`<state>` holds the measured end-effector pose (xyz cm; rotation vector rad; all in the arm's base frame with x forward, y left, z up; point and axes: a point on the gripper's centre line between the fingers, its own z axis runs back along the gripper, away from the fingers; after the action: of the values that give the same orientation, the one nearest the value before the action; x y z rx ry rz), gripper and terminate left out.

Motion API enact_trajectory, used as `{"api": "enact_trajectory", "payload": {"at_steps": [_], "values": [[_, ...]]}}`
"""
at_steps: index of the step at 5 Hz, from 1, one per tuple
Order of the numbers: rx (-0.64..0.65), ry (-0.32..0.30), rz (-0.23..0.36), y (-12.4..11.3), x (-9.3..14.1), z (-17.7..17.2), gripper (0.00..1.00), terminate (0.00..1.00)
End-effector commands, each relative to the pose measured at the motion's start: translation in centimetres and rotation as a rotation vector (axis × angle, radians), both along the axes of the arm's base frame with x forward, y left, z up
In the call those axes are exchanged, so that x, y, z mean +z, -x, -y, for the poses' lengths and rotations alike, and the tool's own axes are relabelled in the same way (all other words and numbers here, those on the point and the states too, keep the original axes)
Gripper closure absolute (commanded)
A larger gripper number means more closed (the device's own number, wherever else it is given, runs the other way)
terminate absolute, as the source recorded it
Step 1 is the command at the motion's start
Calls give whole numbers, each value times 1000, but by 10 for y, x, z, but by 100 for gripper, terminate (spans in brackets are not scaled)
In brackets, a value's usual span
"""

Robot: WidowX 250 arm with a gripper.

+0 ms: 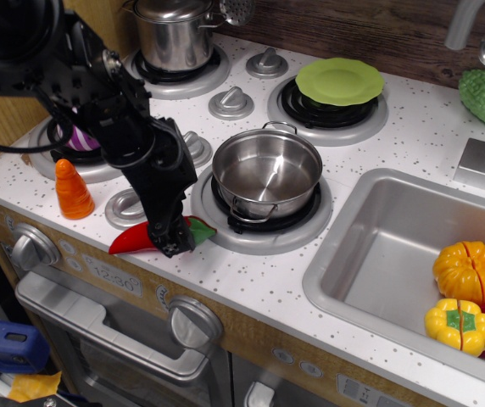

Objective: Put pepper in pot or pan

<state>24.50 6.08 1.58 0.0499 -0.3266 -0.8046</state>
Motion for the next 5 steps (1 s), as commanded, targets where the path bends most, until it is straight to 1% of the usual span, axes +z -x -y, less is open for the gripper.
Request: {"api": "enact_trajectory", "payload": {"at_steps": [1,2,3,4,5], "values": [[14,15,35,3,-6,-9,0,0],[19,22,41,4,-9,-11,0,0],[22,28,47,3,-10,-12,100,0],[42,18,56,3,4,-6,100,0],[55,-57,43,5,38,-1,100,0]]}}
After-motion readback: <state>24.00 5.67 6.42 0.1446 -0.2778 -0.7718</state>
